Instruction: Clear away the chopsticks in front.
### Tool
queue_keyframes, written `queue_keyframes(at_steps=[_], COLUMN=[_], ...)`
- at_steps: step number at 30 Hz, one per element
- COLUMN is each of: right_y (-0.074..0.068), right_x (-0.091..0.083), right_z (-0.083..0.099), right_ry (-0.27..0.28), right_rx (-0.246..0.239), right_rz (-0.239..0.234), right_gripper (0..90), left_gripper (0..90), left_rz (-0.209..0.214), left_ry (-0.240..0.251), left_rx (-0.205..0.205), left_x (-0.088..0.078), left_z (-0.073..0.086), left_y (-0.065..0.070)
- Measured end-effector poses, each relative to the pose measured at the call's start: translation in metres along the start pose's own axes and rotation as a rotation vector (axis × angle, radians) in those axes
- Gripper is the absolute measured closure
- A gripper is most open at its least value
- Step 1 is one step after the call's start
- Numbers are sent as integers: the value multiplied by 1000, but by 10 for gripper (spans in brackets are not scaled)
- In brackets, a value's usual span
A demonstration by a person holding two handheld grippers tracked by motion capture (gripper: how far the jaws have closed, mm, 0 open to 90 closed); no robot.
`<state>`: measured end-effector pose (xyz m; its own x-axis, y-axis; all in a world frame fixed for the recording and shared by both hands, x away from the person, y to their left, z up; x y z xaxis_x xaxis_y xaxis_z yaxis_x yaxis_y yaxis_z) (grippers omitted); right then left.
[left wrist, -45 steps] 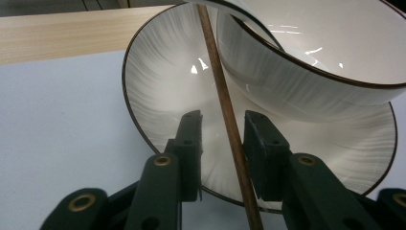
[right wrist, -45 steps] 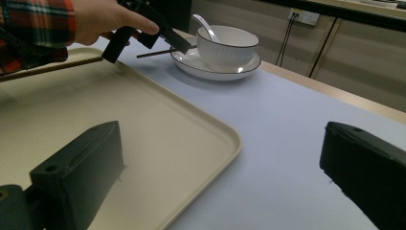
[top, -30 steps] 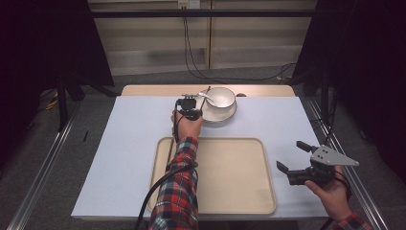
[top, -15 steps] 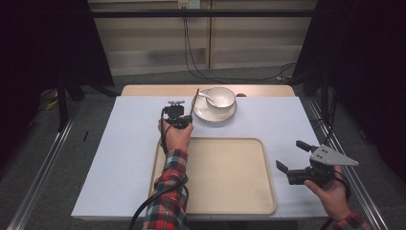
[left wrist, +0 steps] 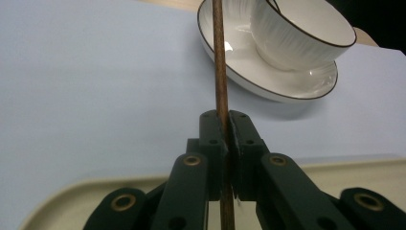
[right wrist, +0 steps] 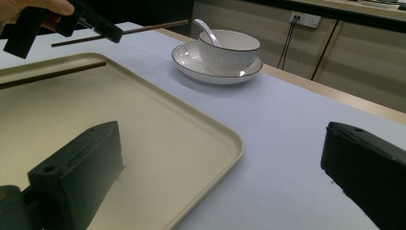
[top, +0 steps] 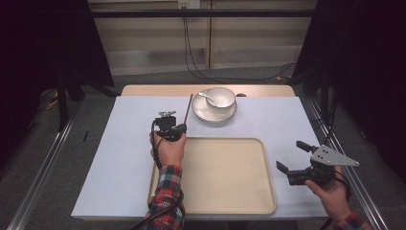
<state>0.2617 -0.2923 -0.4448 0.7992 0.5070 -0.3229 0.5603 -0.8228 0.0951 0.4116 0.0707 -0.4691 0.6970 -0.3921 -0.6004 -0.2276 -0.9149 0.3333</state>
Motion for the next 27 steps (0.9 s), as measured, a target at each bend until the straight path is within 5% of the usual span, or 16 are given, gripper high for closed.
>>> queue_keyframes(at_steps=[8, 15, 27], right_y=[-1, -1, -6], right_x=[-1, -2, -2], right_z=[-1, -3, -2], right_ry=[12, 23, 11], right_rx=[-10, -18, -27], right_rz=[-17, -9, -48], right_gripper=[1, 0, 0], left_gripper=[853, 852, 852], left_rz=[5, -21, -2], left_ry=[28, 31, 60], left_rx=[-41, -37, -55], left_x=[-17, -32, -58], left_z=[15, 30, 41], left_y=[-2, -6, -2])
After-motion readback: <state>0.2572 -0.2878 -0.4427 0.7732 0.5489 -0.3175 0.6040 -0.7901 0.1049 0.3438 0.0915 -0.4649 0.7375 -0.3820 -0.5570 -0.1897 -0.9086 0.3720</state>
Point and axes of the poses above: each handheld gripper's, and its own axes: x roughly forward along the jaws, z roughly out of its underside, y roughly to its right, the point moved 5 cm from there along x, roughly forward along the jaws, and after that the axes turned 2 degrees about -x, right-handed, at the moved point
